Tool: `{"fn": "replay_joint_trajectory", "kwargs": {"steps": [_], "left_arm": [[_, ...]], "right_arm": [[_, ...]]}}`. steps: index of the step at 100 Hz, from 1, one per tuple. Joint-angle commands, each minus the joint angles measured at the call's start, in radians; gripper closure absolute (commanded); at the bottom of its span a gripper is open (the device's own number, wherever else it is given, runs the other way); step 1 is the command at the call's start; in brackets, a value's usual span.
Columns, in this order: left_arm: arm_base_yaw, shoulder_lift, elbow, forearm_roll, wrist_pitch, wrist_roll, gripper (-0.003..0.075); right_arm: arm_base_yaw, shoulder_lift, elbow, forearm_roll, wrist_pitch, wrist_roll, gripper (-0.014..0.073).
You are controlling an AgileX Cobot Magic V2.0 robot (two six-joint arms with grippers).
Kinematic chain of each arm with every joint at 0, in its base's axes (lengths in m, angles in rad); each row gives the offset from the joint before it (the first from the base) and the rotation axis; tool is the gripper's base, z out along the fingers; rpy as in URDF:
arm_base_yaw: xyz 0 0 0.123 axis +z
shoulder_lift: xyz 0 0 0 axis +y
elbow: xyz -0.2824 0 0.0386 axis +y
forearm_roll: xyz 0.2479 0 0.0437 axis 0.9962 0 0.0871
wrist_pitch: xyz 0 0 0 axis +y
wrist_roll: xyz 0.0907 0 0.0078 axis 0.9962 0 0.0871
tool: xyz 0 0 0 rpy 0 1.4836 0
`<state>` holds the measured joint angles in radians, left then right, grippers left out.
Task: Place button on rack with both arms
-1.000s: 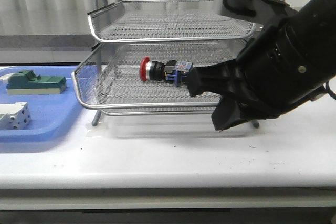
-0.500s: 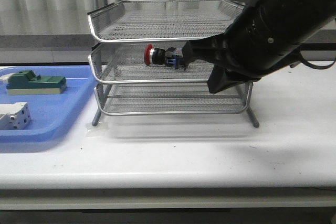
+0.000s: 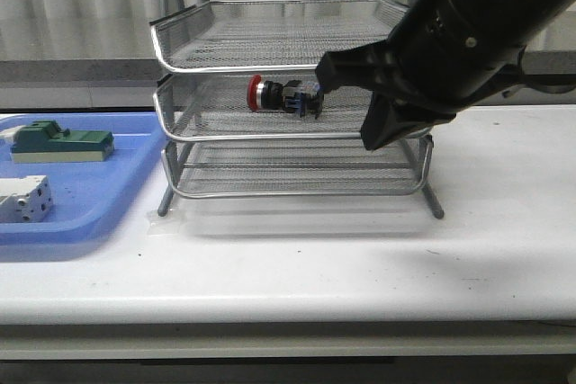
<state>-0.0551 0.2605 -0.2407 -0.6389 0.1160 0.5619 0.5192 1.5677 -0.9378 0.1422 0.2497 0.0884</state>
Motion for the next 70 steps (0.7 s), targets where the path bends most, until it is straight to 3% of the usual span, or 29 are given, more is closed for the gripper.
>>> {"fn": "replay_joint_trajectory", "kwargs": {"steps": [1, 29, 70], "left_arm": [[0.001, 0.007, -0.028, -0.013, -0.07, -0.006, 0.0741], [0.001, 0.007, -0.028, -0.013, -0.07, -0.006, 0.0741], [0.001, 0.007, -0.028, -0.013, -0.07, -0.006, 0.0741]], "right_arm": [[-0.006, -0.09, -0.029, -0.031, -0.015, -0.011, 0.0654], [-0.037, -0.261, -0.026, -0.159, 0.085, -0.011, 0.0654], [-0.287, -0.591, 0.136, -0.228, 0.138, -0.011, 0.0654]]}}
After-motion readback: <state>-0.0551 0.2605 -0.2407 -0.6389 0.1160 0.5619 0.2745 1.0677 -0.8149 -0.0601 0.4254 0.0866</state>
